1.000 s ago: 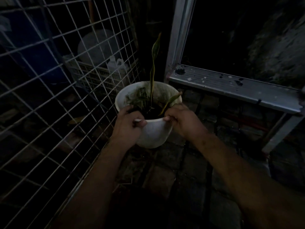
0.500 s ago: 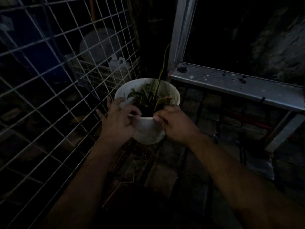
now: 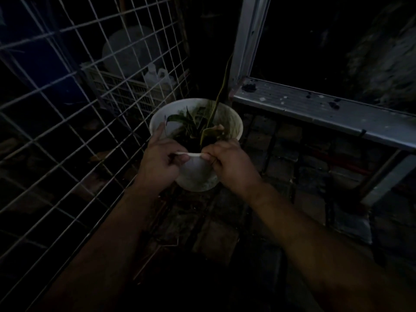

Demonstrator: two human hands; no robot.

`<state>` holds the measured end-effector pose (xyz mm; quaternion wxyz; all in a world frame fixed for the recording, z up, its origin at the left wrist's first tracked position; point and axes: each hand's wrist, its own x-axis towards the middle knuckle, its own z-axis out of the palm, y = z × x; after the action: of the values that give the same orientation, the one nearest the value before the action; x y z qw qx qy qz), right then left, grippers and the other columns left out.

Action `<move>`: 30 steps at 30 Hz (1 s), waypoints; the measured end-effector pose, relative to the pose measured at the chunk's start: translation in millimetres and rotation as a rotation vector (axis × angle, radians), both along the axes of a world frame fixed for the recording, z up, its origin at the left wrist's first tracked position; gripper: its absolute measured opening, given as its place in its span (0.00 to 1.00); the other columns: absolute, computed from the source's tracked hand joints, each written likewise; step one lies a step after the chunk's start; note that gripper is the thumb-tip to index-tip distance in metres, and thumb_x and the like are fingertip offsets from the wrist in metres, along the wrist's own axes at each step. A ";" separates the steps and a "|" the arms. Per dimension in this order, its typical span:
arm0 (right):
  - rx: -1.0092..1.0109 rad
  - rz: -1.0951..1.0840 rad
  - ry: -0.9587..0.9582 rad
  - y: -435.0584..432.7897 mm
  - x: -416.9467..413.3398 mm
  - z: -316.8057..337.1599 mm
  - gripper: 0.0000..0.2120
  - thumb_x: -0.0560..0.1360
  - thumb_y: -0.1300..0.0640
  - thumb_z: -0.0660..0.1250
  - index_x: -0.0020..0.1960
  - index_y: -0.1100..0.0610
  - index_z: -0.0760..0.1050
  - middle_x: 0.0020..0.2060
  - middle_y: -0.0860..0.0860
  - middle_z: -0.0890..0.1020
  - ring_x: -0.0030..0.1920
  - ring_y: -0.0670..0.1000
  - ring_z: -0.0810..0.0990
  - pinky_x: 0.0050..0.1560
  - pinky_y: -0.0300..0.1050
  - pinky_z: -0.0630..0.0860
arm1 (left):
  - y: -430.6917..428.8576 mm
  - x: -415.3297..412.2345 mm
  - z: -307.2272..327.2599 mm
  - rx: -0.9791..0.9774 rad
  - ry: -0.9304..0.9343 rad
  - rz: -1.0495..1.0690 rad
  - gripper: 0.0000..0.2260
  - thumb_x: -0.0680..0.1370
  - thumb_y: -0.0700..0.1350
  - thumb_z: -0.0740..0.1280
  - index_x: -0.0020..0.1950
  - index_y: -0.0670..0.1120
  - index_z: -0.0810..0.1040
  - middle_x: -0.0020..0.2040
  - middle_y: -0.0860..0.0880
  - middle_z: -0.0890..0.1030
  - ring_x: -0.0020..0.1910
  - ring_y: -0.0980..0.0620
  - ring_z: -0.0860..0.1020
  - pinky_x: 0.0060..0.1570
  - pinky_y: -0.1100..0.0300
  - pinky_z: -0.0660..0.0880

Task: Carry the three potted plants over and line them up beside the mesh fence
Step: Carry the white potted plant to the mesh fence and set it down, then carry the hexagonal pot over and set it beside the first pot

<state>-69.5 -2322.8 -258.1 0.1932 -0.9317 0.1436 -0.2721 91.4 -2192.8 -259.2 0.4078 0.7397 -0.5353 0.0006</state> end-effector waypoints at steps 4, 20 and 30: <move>0.005 -0.003 -0.031 5.8 3.0 -1.0 0.11 0.81 0.55 0.63 0.51 0.58 0.83 0.43 0.57 0.83 0.45 0.60 0.75 0.47 0.41 0.59 | 2.0 2.8 -4.1 0.069 0.020 0.069 0.12 0.74 0.47 0.69 0.48 0.39 0.87 0.50 0.41 0.86 0.74 0.36 0.72 0.80 0.52 0.52; -0.004 0.139 0.366 9.4 -22.1 91.5 0.17 0.73 0.59 0.62 0.58 0.57 0.83 0.60 0.58 0.81 0.60 0.64 0.78 0.56 0.60 0.79 | 28.3 -17.9 122.4 0.151 0.370 0.191 0.16 0.79 0.32 0.68 0.60 0.50 0.76 0.72 0.40 0.66 0.69 0.51 0.65 0.68 0.53 0.67; 0.211 0.131 0.147 61.9 -29.1 460.5 0.18 0.76 0.53 0.62 0.62 0.53 0.82 0.61 0.54 0.81 0.62 0.60 0.79 0.63 0.48 0.75 | 141.8 -27.3 501.5 0.136 0.205 0.110 0.20 0.78 0.43 0.73 0.65 0.55 0.71 0.62 0.66 0.68 0.66 0.53 0.69 0.66 0.59 0.70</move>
<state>-98.7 -2260.9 202.3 0.2963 -0.9309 0.1242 -0.1735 64.1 -2050.9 242.3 0.4083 0.7903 -0.4482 -0.0887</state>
